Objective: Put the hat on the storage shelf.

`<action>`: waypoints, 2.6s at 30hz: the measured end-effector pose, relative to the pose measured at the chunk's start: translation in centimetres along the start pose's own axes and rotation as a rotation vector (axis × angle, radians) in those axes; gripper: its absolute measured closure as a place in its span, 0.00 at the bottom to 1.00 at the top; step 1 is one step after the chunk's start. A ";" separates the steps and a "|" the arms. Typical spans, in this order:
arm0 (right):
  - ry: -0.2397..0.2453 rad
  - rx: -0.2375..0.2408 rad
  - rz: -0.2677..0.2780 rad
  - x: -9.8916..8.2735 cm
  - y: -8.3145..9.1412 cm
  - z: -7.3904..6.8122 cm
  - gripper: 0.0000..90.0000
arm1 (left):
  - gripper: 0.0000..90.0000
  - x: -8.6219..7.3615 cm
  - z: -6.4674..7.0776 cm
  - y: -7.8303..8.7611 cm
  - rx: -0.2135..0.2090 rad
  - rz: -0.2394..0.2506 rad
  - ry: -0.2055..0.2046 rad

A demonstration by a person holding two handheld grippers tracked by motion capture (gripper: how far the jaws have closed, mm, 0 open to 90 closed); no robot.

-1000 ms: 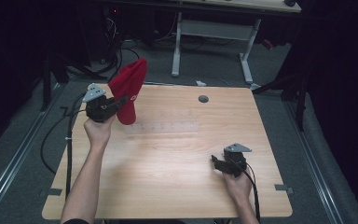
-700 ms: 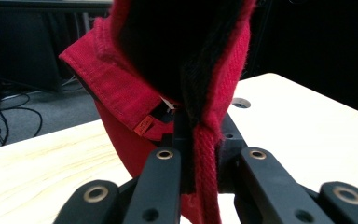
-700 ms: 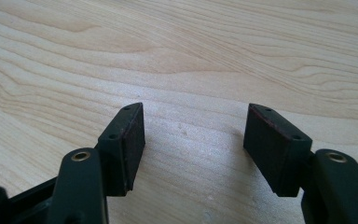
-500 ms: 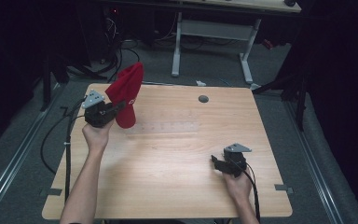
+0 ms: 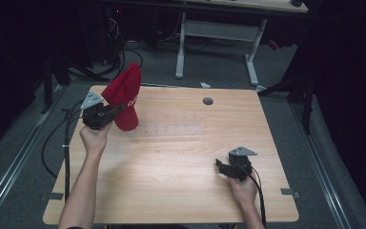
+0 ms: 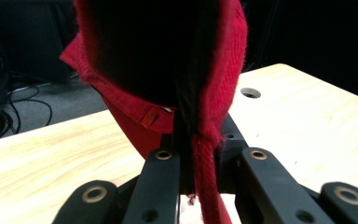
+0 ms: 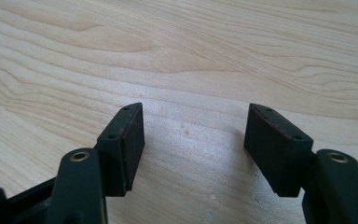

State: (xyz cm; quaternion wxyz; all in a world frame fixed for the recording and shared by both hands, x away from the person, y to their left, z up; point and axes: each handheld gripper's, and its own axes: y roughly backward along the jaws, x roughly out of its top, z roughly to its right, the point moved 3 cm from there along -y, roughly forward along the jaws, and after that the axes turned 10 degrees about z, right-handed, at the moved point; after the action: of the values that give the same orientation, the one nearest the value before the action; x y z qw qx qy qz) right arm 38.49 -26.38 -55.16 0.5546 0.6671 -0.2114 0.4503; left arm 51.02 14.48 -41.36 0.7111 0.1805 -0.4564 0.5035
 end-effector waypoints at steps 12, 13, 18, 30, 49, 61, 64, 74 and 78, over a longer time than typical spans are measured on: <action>-0.004 -0.007 0.000 -0.1 0.2 -0.2 0.43 | 0.91 -1.4 -0.4 0.0 -0.002 -0.089 0.011; -0.005 -0.007 0.000 -0.1 0.2 -0.2 0.43 | 0.91 -1.4 -0.4 0.0 0.001 -0.080 0.017; -0.004 -0.005 0.000 -0.1 0.2 -0.2 0.42 | 0.91 -1.6 -0.5 0.7 0.014 -0.078 0.012; -0.001 0.002 0.000 -0.1 0.2 -0.3 0.42 | 0.84 -2.5 -0.8 2.7 0.074 -0.108 0.008; -0.001 0.001 0.000 -0.1 0.2 -0.3 0.42 | 0.47 -1.6 -1.7 5.5 0.156 -0.099 0.037; -0.001 0.001 0.000 -0.1 0.2 -0.2 0.42 | 0.44 -0.3 -1.0 7.6 0.168 -0.074 0.044; -0.001 0.001 0.000 -0.1 0.2 -0.2 0.42 | 0.43 0.2 -0.9 8.3 0.173 -0.063 0.044; -0.001 0.002 0.000 -0.1 0.2 -0.2 0.42 | 0.41 0.5 0.0 10.2 0.160 -0.044 0.048; -0.001 0.002 0.000 -0.1 0.2 -0.2 0.42 | 0.40 -0.1 0.2 10.5 0.162 -0.050 0.037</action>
State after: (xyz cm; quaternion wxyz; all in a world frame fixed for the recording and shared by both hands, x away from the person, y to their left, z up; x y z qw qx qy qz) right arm 38.17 -26.24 -55.16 0.5538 0.6680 -0.2112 0.4501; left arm 41.63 18.77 -43.53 0.7150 0.2393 -0.3962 0.5239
